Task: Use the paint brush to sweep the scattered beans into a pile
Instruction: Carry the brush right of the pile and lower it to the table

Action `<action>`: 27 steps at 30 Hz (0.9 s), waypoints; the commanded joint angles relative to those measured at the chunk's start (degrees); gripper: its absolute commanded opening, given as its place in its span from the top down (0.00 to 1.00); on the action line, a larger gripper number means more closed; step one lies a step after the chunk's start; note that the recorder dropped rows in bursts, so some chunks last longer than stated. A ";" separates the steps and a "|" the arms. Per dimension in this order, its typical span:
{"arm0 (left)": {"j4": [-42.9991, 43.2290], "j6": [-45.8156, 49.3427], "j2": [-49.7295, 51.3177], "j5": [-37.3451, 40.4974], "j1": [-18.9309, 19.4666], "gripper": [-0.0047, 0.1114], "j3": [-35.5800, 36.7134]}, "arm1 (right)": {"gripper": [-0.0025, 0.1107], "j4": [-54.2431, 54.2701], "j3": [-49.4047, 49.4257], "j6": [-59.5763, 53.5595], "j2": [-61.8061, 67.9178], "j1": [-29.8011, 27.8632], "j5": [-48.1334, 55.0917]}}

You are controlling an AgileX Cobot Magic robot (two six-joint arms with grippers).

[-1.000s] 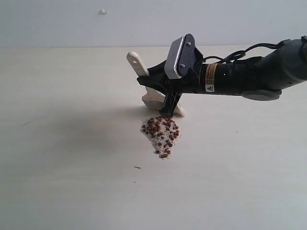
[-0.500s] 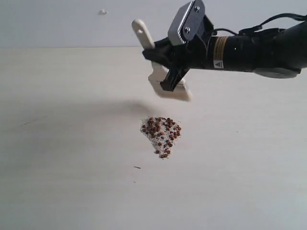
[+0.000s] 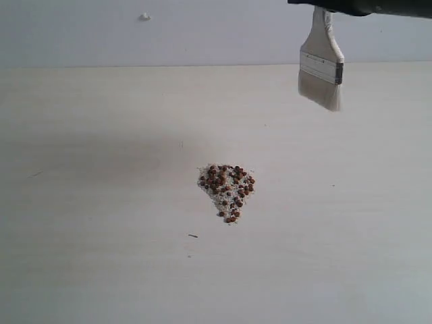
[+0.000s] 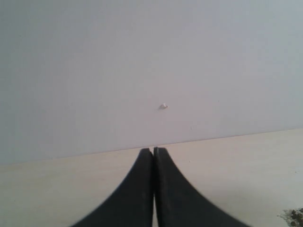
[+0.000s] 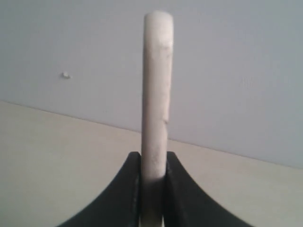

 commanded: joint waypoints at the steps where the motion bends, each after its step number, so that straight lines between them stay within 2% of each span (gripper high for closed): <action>1: -0.32 0.01 -0.34 -0.12 -0.27 0.96 0.20 | 0.98 4.04 -0.20 -1.21 -6.72 -0.13 7.63; 7: -0.32 0.01 -0.34 -0.12 -0.27 0.96 0.20 | 0.98 2.34 -0.20 9.06 -11.11 -4.60 18.75; 12: -0.32 0.01 -0.34 -0.12 -0.27 0.96 0.20 | 0.98 -12.69 -0.06 24.35 -10.91 -6.33 29.69; 15: -0.32 0.01 -0.34 -0.12 -0.27 0.96 0.20 | 0.98 -17.69 1.52 27.83 -11.03 -6.33 32.32; 20: -0.32 0.01 -0.34 -0.12 -0.27 0.96 0.20 | 0.98 -18.07 4.04 24.83 -11.03 -6.33 32.96; 27: -0.32 0.01 -0.34 -0.12 -0.27 0.96 0.20 | 0.98 -16.48 4.23 16.16 -10.49 -6.33 39.22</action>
